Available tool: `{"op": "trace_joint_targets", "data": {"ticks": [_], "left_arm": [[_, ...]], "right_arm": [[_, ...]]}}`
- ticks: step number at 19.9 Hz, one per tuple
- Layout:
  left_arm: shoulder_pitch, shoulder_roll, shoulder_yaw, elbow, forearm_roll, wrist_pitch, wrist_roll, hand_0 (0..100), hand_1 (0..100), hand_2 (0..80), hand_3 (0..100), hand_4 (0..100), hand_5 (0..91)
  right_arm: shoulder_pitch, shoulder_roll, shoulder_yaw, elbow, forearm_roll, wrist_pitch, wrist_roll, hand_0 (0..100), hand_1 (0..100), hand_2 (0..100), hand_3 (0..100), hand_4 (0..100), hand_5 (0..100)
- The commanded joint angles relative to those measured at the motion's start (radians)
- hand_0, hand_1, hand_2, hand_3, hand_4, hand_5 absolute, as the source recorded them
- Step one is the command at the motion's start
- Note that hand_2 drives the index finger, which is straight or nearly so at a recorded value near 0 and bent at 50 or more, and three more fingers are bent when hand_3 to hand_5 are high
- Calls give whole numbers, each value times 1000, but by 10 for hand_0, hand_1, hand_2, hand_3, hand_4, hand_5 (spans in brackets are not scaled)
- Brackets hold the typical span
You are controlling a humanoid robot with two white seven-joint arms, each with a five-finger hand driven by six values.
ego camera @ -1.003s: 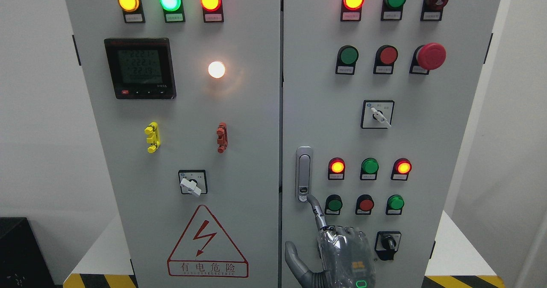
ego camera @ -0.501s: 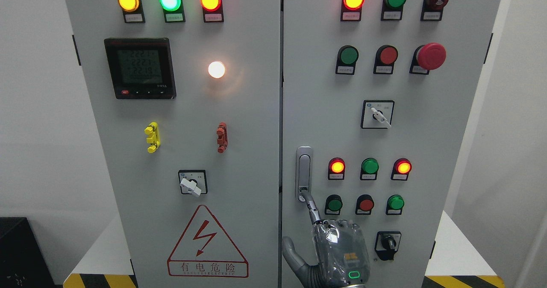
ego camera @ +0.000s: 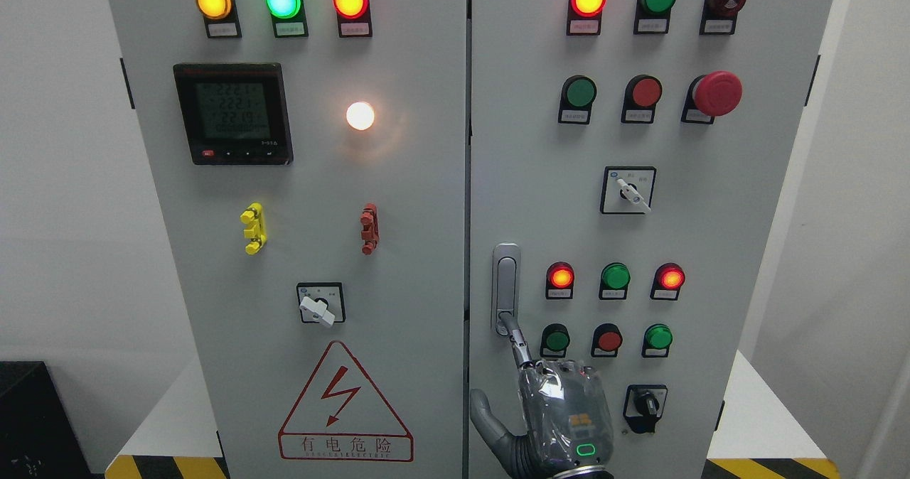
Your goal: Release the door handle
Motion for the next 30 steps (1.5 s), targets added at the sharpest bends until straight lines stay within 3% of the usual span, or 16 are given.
{"op": "trace_joint_targets", "data": {"ticks": [1, 30], "left_arm": [[0, 0, -20, -15, 0, 0, 0, 0, 0, 25, 85, 13, 0], [0, 0, -20, -17, 0, 0, -1, 0, 0, 25, 82, 11, 0]], "right_arm": [[-12, 2, -2, 12, 8, 0, 2, 424, 284, 0, 1000, 990, 996], [14, 0, -11, 24, 6, -1, 2, 421, 294, 0, 1000, 985, 991]]}}
